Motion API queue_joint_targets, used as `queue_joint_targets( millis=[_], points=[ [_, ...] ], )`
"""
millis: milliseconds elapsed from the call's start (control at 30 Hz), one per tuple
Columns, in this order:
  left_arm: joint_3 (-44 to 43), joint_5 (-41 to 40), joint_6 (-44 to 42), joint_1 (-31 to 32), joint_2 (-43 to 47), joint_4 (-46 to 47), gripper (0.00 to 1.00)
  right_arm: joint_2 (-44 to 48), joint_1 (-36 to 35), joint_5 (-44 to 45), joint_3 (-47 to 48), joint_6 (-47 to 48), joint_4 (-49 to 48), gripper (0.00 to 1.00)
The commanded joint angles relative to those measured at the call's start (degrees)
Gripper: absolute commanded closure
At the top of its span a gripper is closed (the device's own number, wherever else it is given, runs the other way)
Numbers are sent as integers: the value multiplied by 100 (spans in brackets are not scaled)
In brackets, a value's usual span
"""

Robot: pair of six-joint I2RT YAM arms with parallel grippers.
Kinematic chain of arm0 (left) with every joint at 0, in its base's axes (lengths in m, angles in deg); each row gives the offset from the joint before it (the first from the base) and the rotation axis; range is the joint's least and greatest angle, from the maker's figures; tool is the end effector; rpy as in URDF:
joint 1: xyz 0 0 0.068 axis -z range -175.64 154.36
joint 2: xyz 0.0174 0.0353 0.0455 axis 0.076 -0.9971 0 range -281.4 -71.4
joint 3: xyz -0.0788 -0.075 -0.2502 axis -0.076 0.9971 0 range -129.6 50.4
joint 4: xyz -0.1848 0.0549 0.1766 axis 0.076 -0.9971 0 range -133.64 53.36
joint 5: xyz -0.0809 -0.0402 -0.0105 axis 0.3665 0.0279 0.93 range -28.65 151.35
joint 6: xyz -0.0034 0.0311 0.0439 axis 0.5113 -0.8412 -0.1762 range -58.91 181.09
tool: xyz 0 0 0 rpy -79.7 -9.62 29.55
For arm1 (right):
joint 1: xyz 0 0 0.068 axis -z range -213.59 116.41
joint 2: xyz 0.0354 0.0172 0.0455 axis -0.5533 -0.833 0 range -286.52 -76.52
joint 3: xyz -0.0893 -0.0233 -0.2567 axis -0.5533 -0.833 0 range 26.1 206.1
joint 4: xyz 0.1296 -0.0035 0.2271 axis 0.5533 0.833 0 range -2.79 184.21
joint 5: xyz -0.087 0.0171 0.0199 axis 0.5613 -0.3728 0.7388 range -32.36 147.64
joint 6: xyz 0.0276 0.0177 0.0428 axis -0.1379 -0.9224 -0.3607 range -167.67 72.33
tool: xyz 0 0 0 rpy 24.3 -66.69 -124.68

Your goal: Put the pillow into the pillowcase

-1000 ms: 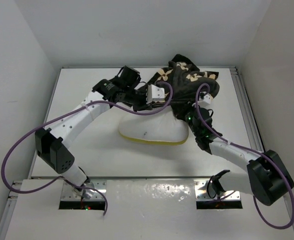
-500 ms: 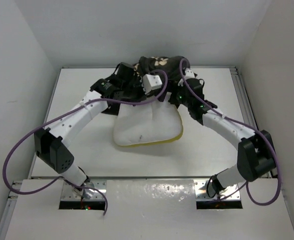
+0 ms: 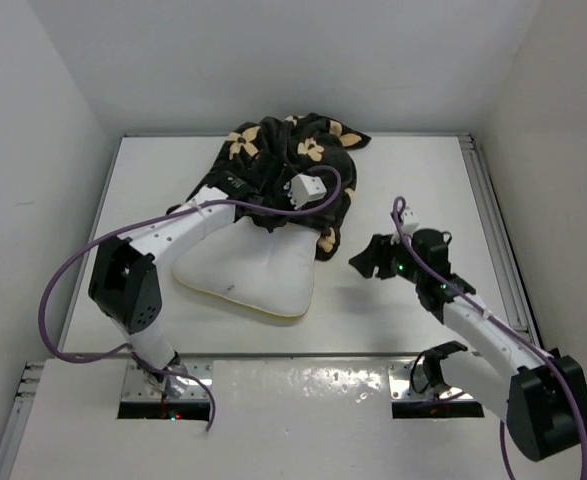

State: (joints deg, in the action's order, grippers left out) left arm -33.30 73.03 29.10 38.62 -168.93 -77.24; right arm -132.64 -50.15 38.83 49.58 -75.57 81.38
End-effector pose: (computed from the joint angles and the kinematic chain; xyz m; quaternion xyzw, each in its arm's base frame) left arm 0.3020 -0.2145 0.2864 0.5437 0.7763 -0.1029 0.3018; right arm 0.1957 0.0701 0.2024 -0.0021 0.8447 0.3244 0.4258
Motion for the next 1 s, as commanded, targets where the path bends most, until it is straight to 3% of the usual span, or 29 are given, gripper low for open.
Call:
queue_joint_targets(
  millis=[0, 67, 133, 233, 300, 333, 367, 400, 433, 467, 500, 567, 600, 633, 700, 800, 833, 867, 900, 967],
  points=[
    [-226, 98, 79, 256, 332, -36, 100, 137, 12, -621, -1027, -942, -1706, 17],
    [-226, 89, 61, 379, 314, -132, 100, -4, -145, -634, -1677, -1664, -2947, 1],
    [-208, 27, 17, 484, 297, -185, 100, -266, -312, -38, -1995, -1824, -3598, 1],
    [-217, -52, 8, 485, 314, -203, 100, -784, -594, 997, -1701, -1431, -3436, 2],
    [-261, -52, 70, 450, 341, -203, 100, -1163, -612, 1422, -1313, -1315, -3006, 13],
    [-330, -52, 105, 415, 349, -194, 100, -1574, -595, 1702, -868, -1140, -2647, 41],
    [-357, 0, 114, 397, 358, -203, 100, -1769, -612, 1862, -680, -1060, -2565, 58],
    [-401, 18, 140, 354, 367, -203, 100, -1971, -638, 1968, -478, -1068, -2660, 66],
    [-401, 18, 149, 336, 367, -203, 99, -2373, -638, 1899, -433, -1077, -2904, 66],
    [-401, 18, 149, 318, 367, -203, 95, -2569, -638, 1898, -415, -1129, -3159, 55],
    [-393, 1, 175, 292, 350, -203, 75, -2754, -656, 1742, -398, -1260, -3388, 49],
    [-375, 1, 245, 169, 314, -220, 51, -3271, -708, 1618, -345, -1656, -3907, 44],
    [-392, 9, 420, -31, 288, -229, 6, -3431, -726, 1626, -310, -1866, -4013, 44],
    [-419, 44, 482, -190, 288, -255, 0, -3571, -804, 1678, -196, -1946, -4075, 45],
    [-471, 80, 806, -611, 384, -291, 0, -3914, -936, 1845, -38, -2052, -4006, 51],
    [-419, 176, 1185, -1972, 516, -255, 0, -4135, -1104, 2091, 305, -2158, -3453, 54],
    [-315, 237, 1177, -2715, 534, -299, 12, -4153, -1165, 2153, 288, -2245, -3469, 54],
    [-226, 229, 1177, -3027, 534, -334, 12, -4188, -1183, 2197, 236, -2281, -3591, 54],
    [-130, 212, 1021, -3318, 517, -343, 44, -4319, -1192, 2180, 183, -2333, -3792, 52],
    [361, 334, 810, -4082, 420, -282, 66, -4652, -1201, 1944, 182, -2491, -4338, 46]
  ],
)
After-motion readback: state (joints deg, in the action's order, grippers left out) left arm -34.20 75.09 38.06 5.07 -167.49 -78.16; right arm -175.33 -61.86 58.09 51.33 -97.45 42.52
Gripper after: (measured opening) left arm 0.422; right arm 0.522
